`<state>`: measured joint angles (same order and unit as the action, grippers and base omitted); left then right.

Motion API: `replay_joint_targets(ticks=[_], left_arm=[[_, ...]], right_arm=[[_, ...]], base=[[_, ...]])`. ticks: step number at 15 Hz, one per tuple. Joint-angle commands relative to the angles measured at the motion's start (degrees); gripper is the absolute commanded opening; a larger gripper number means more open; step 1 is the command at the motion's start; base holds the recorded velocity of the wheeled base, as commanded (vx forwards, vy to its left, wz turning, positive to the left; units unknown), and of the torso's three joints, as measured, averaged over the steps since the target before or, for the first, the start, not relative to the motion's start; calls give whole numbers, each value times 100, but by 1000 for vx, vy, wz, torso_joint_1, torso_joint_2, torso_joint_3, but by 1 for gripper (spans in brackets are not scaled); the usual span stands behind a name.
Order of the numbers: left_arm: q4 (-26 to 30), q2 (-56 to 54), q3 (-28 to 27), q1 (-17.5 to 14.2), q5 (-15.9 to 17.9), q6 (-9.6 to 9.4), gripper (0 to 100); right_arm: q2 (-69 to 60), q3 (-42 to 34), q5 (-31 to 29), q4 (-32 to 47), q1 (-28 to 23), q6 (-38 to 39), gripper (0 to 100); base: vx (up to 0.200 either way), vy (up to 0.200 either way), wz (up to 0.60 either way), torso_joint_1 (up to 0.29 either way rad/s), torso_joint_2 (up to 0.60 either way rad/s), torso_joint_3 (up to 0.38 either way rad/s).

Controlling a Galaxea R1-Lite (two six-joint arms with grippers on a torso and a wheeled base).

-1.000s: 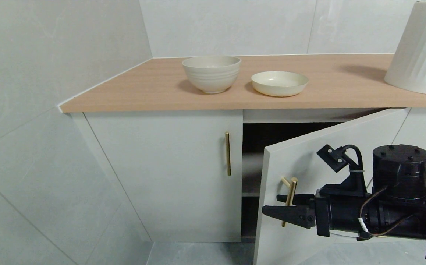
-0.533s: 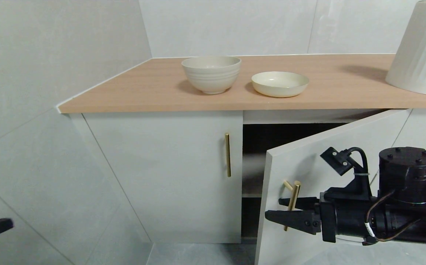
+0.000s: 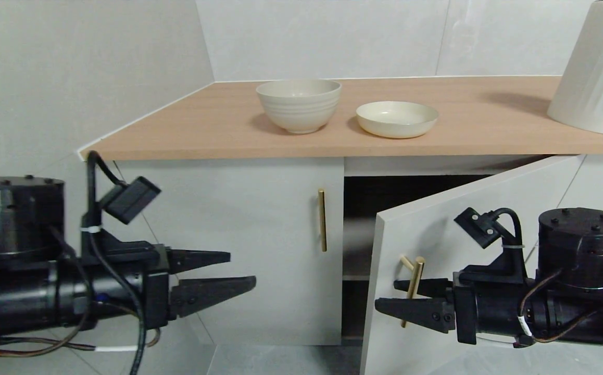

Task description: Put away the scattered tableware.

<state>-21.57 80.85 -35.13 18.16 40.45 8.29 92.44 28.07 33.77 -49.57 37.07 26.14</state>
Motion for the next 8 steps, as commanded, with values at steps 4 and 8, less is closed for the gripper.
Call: replay_joint_targets(ticks=[4,8], left_arm=[[-2300,1715,824,873,-2,1272,100],[-2827,2040,824,1075,-195,1535,100]], right_arm=[[55,-39,-11,8,28,-12,100],[63,-39,-11,0,28,-12,100]], base=[[0,0,0,0,0,0],[0,0,0,0,0,0]])
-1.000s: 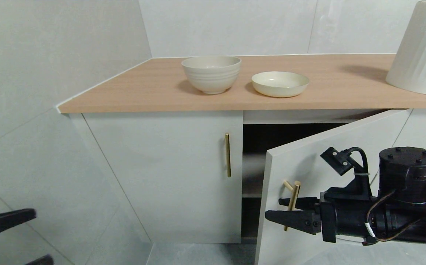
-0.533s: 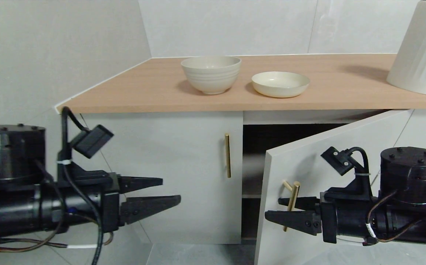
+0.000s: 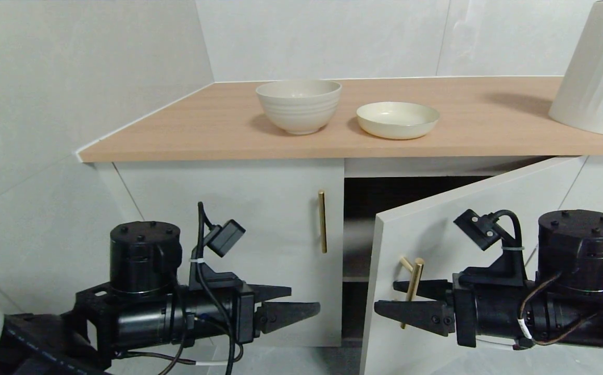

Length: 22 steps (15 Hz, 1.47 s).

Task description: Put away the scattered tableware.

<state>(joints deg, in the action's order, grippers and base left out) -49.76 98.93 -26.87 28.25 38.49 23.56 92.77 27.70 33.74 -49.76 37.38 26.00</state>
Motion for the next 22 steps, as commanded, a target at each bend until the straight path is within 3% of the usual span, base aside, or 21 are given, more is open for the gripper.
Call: replay_joint_targets(ticks=[1,2,3,7,9,11,13,15,22], left_arm=[[-34,311,-82,164,-140,8,100],[-42,364,-134,216,-254,8,100],[-42,382,-178,234,-298,-1,0],[-51,874,-934,322,-386,-273,0],[-157,1190,-1172,340,-386,-256,0],[-1238,2008,-1268,559,-649,-45,0],[-2266,2693,-1453,647,-992,-27,0],[-2767,2939,-1426,779,-1010,-27,0],[-2995,2816,-1514,1174,-1010,-62,0]], right_arm=[[22,-10,-8,19,-2,-7,100],[22,-10,-8,19,-2,-7,100],[22,-10,-8,19,-2,-7,100],[31,-54,-8,2,-2,-7,100],[39,-63,-8,2,-2,-7,100],[22,-89,-8,-16,-2,-7,100],[13,-115,-8,-16,-2,-7,100],[22,-142,-17,-16,-2,-16,100],[-57,-221,-26,-16,-2,-25,100]], base=[[0,0,0,0,0,0],[0,0,0,0,0,0],[0,0,0,0,0,0],[0,0,0,0,0,0],[0,0,0,0,0,0],[0,0,0,0,0,0],[0,0,0,0,0,0],[0,0,0,0,0,0],[0,0,0,0,0,0]])
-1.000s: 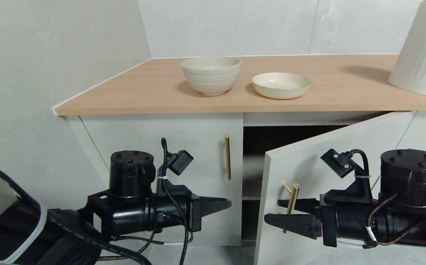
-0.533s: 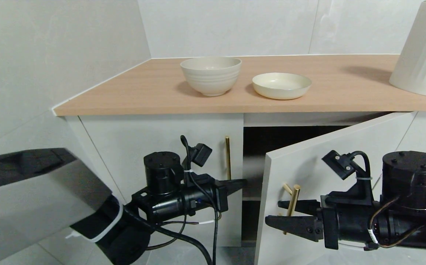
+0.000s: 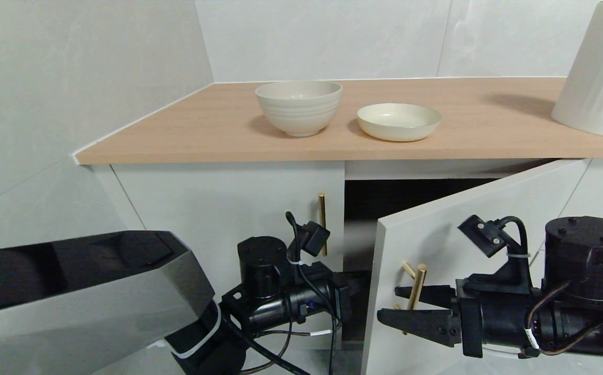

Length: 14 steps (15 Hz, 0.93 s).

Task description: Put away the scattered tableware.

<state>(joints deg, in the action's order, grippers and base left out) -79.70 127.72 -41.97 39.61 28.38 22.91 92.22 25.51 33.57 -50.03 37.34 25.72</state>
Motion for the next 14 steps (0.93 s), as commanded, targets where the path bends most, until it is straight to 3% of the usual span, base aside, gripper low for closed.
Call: replay_joint_targets(ticks=[1,12,13,14], left_arm=[[-1,-107,-22,135,1,-5,0],[7,-116,-65,381,1,-5,0],[-1,-116,-65,381,1,-5,0],[-1,-125,-48,381,1,-5,0]], right_arm=[[-2,-47,-17,11,1,-15,100],[-741,-776,-694,20,-166,-357,100],[-793,-917,-870,28,-148,-524,100],[-925,-1347,-1731,46,89,-1201,100]], base=[[0,0,0,0,0,0],[0,0,0,0,0,0],[0,0,0,0,0,0],[0,0,0,0,0,0]])
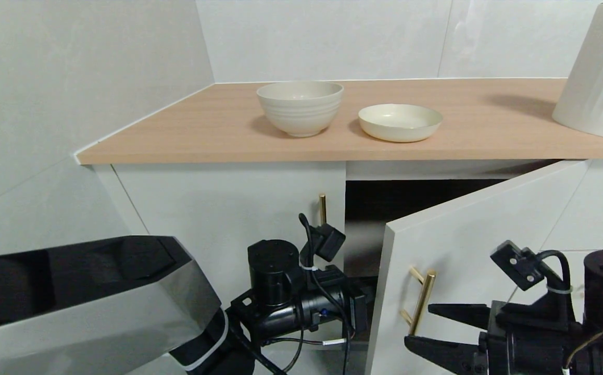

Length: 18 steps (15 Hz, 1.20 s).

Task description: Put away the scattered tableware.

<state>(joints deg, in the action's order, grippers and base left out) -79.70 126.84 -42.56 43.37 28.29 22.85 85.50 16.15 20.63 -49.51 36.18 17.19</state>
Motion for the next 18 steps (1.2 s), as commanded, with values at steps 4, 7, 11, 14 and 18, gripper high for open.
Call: replay_joint_targets(ticks=[4,7,11,14,18], left_arm=[[25,-54,37,4,9,9,0],[183,-213,81,13,18,18,0],[798,-547,11,180,18,9,0],[1150,-529,-262,286,18,9,0],[1414,-547,-508,286,18,18,0]], right_arm=[[-1229,-701,-1368,626,1040,-401,100],[-2389,107,-1087,2982,1216,-392,100],[-2838,450,-463,3931,1198,-392,100],[-2829,450,-463,3940,1198,-392,100],[-2838,450,-463,3940,1198,-392,100]], base=[[0,0,0,0,0,0],[0,0,0,0,0,0],[0,0,0,0,0,0],[-67,0,0,2,2,-1],[-200,0,0,11,4,0]])
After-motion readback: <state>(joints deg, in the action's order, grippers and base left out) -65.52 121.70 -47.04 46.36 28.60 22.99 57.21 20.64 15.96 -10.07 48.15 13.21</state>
